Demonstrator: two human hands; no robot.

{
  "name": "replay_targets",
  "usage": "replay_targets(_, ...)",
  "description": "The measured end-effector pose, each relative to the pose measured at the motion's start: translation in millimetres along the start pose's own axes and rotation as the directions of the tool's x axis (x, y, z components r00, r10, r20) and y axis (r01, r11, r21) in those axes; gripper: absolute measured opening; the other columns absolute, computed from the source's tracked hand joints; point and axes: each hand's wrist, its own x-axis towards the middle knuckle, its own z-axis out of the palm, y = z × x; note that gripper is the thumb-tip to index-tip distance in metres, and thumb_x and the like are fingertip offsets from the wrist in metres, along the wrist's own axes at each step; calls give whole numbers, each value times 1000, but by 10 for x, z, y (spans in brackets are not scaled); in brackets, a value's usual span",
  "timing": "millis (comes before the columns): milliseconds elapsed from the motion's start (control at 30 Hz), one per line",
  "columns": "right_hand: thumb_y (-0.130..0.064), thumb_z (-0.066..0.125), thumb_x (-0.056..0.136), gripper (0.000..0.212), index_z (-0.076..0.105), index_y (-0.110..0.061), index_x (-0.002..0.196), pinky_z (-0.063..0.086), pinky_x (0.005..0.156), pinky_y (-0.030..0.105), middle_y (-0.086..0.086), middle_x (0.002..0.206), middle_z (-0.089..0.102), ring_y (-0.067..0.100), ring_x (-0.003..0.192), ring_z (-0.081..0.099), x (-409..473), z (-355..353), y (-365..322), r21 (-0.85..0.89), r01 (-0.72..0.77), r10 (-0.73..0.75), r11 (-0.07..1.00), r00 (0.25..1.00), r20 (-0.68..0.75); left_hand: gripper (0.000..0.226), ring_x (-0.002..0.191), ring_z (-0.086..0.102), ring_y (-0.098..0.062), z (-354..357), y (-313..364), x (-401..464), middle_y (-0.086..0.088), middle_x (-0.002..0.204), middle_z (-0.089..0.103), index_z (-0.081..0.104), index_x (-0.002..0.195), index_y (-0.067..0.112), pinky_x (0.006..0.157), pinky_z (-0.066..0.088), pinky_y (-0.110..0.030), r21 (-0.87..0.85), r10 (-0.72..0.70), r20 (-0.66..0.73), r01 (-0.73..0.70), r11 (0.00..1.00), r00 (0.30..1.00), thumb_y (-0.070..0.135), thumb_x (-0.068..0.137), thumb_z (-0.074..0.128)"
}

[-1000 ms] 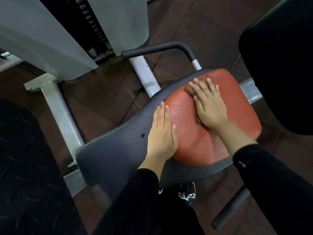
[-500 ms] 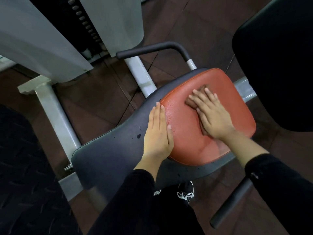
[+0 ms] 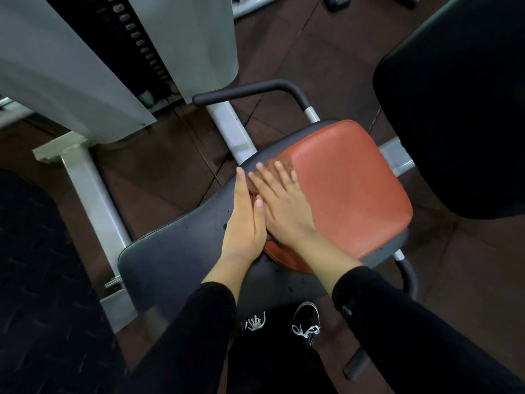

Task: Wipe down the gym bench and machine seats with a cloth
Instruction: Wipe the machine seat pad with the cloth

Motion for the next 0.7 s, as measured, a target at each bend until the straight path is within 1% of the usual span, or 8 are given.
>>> replay_targets(67,-36,12,94,57,20,-23,149,-7,118,35,-5,158,10,15,146,-3,-73,-32,-35,120,3,-8,993,999,41,59,144,7,5,-26,51,2,6,161,3,2,153,12,114,9,-10,13,39,-16,-39,999,999,32,102,26)
replay_targets(100,-34,15,96,54,18,-23,149,-7,118,33,-6,158,8,12,145,-3,-108,-66,-16,199,-14,10,980,1000,25,61,143,7,7,-30,74,11,10,160,3,8,153,8,113,10,-10,40,45,-33,-44,998,998,35,101,25)
replay_targets(133,-31,20,98,52,21,-22,148,-5,118,31,-5,158,10,11,145,1,-148,-92,30,263,-45,52,964,998,-20,63,144,10,3,-26,92,37,11,160,6,15,153,6,114,13,-14,117,44,-51,-38,992,998,39,100,24)
replay_targets(233,-22,32,96,47,38,-19,142,6,120,39,2,154,26,18,144,18,-282,-139,279,326,-189,262,926,945,-195,67,147,16,-32,66,160,162,-11,158,22,34,147,3,118,18,-45,477,87,-67,-45,878,994,47,97,25)
replay_targets(333,-14,41,95,46,42,-18,140,9,119,45,4,152,30,24,143,20,-393,-135,508,231,-331,381,915,899,-218,76,145,23,-33,215,209,241,-13,155,31,36,147,5,117,16,-51,635,81,52,-96,766,995,55,89,32)
replay_targets(433,-18,43,97,43,43,-20,140,6,118,40,4,153,30,24,143,20,-451,-132,628,182,-360,395,915,893,-217,79,141,29,-34,280,145,211,-13,152,36,38,145,6,116,15,-51,666,89,78,-119,737,993,51,80,41)
replay_targets(567,-21,43,98,43,42,-21,140,5,117,39,4,153,29,23,143,20,-465,-127,658,181,-350,384,919,899,-212,78,146,18,-32,264,116,9,-12,155,31,36,148,8,119,10,-52,684,132,99,-164,711,986,44,79,42)
replay_targets(700,-21,44,97,43,42,-21,140,5,118,38,3,153,29,21,144,19,-468,-120,654,198,-346,386,917,895,-222,62,144,21,-37,309,39,-132,-6,157,30,36,148,33,117,13,-55,691,233,176,-288,662,956,48,89,47)
